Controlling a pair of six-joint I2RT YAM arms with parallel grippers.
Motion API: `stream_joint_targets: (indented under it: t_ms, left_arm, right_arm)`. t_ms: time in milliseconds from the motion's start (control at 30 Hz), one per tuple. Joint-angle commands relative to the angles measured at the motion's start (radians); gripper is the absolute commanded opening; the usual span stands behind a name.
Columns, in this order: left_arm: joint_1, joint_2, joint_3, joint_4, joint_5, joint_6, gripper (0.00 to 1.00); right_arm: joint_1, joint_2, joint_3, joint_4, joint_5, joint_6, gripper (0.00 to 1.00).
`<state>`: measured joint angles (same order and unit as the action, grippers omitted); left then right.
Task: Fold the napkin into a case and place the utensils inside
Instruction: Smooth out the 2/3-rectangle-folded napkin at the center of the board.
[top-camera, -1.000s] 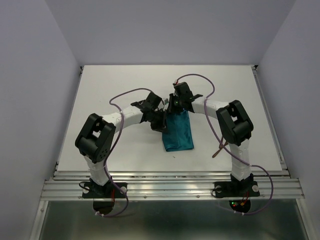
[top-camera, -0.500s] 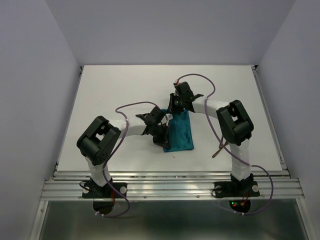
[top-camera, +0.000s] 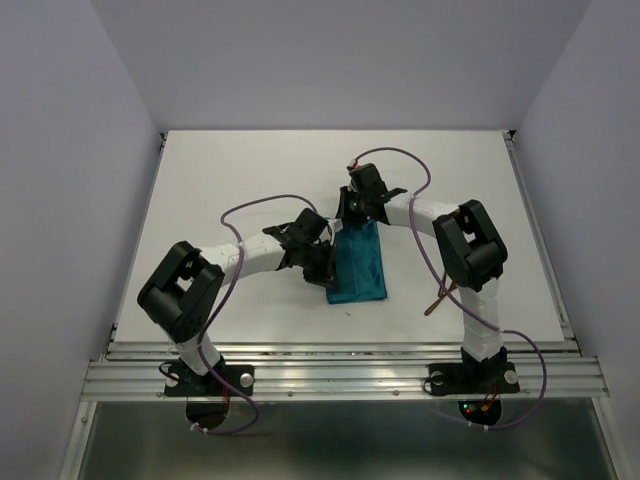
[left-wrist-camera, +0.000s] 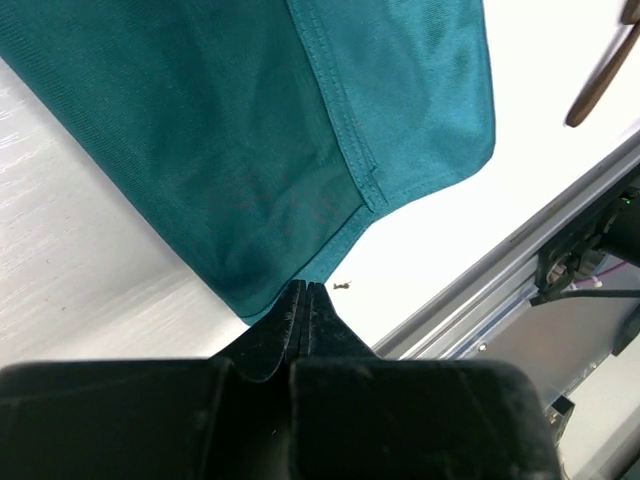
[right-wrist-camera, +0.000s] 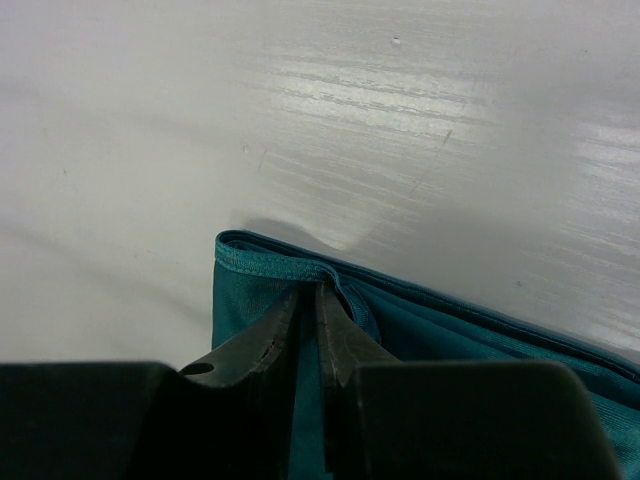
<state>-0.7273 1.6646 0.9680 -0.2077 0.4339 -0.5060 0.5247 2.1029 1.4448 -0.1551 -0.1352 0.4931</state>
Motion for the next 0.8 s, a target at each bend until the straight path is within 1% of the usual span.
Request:
stream_joint_targets:
  t_ms: [0, 233, 400, 467, 500, 567, 633, 767]
  left_arm:
    - [-0.006, 0.000, -0.021, -0.016, -0.024, 0.009, 0.00]
    - [-0.006, 0.055, -0.048, 0.007, -0.046, 0.007, 0.00]
    - [-0.006, 0.038, -0.034, -0.028, -0.069, 0.024, 0.00]
    - [-0.004, 0.009, -0.002, -0.067, -0.095, 0.034, 0.00]
    - [-0.006, -0.003, 0.012, -0.077, -0.101, 0.037, 0.00]
    - [-0.004, -0.031, 0.049, -0.108, -0.109, 0.041, 0.00]
    - [-0.006, -0.048, 0.081, -0.134, -0.110, 0.047, 0.00]
    - [-0.006, -0.062, 0.116, -0.160, -0.113, 0.052, 0.00]
  right_arm:
    - [-0.006, 0.009, 0.009, 0.017, -0.007, -0.013, 0.17]
    - [-0.006, -0.023, -0.003, 0.017, -0.011, -0.016, 0.17]
    - [-0.006, -0.072, -0.012, 0.015, -0.007, -0.016, 0.19]
    - [-0.006, -0.111, -0.020, 0.015, -0.004, -0.014, 0.25]
    - [-0.006, -0.127, -0.024, 0.015, 0.000, -0.013, 0.30]
    - [-0.006, -0.161, -0.037, 0.015, 0.011, -0.014, 0.35]
    - [-0.006, -0.211, -0.072, 0.014, 0.028, -0.014, 0.38]
    - [-0.038, -0.302, -0.171, 0.015, 0.051, -0.002, 0.41]
